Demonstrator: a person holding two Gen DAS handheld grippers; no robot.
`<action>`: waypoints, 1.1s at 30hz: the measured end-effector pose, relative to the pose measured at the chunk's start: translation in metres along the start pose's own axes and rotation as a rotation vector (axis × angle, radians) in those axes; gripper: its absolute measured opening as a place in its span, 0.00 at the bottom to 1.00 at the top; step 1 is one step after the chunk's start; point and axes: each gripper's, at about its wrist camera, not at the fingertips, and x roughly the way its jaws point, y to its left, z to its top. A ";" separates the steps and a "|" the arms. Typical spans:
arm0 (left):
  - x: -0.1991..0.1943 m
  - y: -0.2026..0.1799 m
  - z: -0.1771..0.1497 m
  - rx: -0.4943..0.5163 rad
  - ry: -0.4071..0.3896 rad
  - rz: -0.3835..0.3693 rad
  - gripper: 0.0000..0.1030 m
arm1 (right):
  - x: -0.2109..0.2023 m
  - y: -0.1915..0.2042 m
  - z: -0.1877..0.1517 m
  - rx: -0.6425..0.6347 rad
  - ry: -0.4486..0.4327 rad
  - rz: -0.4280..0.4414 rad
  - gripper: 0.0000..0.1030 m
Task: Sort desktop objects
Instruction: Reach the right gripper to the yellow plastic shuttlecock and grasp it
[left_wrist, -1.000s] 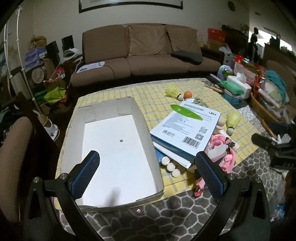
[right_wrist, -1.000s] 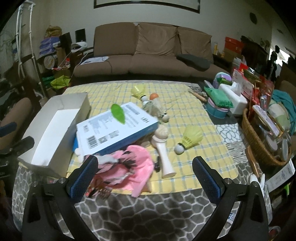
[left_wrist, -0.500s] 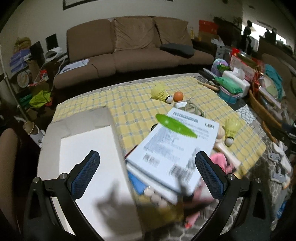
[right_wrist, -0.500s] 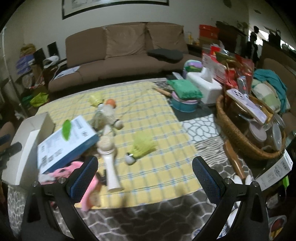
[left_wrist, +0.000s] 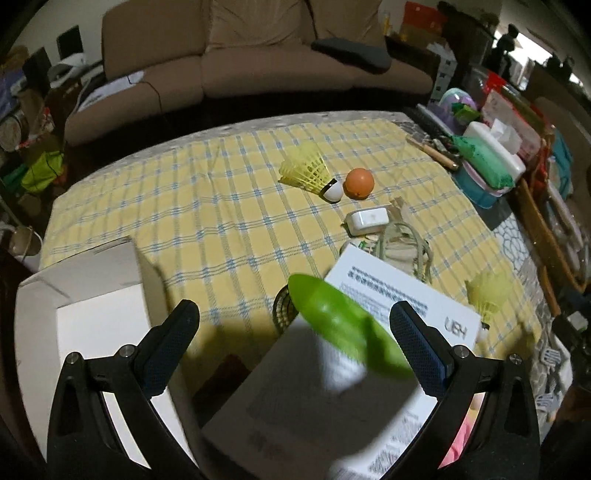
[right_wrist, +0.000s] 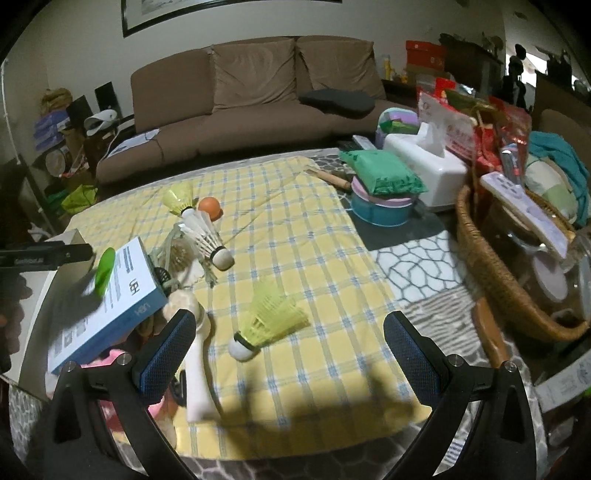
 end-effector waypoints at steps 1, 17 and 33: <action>0.005 -0.001 0.002 0.011 0.006 0.008 1.00 | 0.004 0.000 0.000 0.004 0.002 0.006 1.00; 0.032 -0.021 0.007 0.050 0.007 -0.005 0.59 | 0.045 -0.006 -0.003 0.073 0.075 0.045 0.94; 0.020 -0.003 0.011 -0.009 0.001 -0.160 0.03 | 0.095 0.015 -0.018 0.087 0.254 0.044 0.48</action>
